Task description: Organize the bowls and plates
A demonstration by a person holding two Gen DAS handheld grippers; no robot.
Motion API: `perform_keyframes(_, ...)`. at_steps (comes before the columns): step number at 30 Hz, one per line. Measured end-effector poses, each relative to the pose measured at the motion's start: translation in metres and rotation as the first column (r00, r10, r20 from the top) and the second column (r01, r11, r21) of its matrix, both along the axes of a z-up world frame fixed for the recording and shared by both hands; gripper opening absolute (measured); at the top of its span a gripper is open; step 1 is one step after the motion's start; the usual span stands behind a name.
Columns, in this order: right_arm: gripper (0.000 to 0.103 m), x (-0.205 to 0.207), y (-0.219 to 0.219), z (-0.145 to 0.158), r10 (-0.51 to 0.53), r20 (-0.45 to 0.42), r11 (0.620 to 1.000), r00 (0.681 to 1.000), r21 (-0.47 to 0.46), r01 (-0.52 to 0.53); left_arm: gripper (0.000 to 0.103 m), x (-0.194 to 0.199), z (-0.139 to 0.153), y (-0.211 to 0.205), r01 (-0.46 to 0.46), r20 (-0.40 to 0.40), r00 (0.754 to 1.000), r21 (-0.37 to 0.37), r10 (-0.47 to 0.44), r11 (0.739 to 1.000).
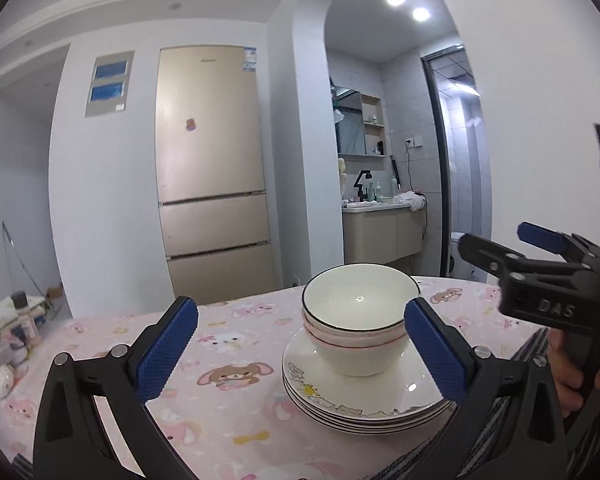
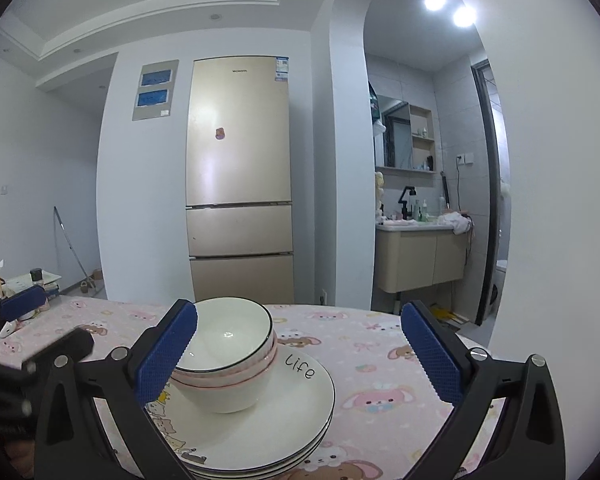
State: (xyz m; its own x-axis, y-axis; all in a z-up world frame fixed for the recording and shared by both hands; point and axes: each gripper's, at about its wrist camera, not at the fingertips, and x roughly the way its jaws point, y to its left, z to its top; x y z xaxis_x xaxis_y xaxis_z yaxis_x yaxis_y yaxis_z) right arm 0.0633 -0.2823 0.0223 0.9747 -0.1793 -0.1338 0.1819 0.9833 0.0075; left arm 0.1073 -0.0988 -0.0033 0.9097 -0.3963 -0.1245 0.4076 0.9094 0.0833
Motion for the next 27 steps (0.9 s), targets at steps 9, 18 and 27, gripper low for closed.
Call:
perform_keyframes(9,0.103,-0.001,-0.005,-0.001,-0.002,-0.008,1.0,1.0,0.02,0.002,0.103,-0.002,-0.004,0.001,-0.021,0.0,1.0,0.007,0.021,1.0)
perform_keyframes(18,0.103,-0.001,-0.006,-0.001,-0.006,-0.009,1.0,1.0,0.019,0.006,0.103,0.001,-0.004,0.007,-0.034,-0.04,0.999,-0.033,0.033,0.999)
perform_keyframes(27,0.103,-0.002,-0.006,-0.001,-0.006,-0.01,1.0,1.0,0.018,0.006,0.103,0.003,-0.004,0.009,-0.031,-0.068,0.997,-0.048,0.028,0.998)
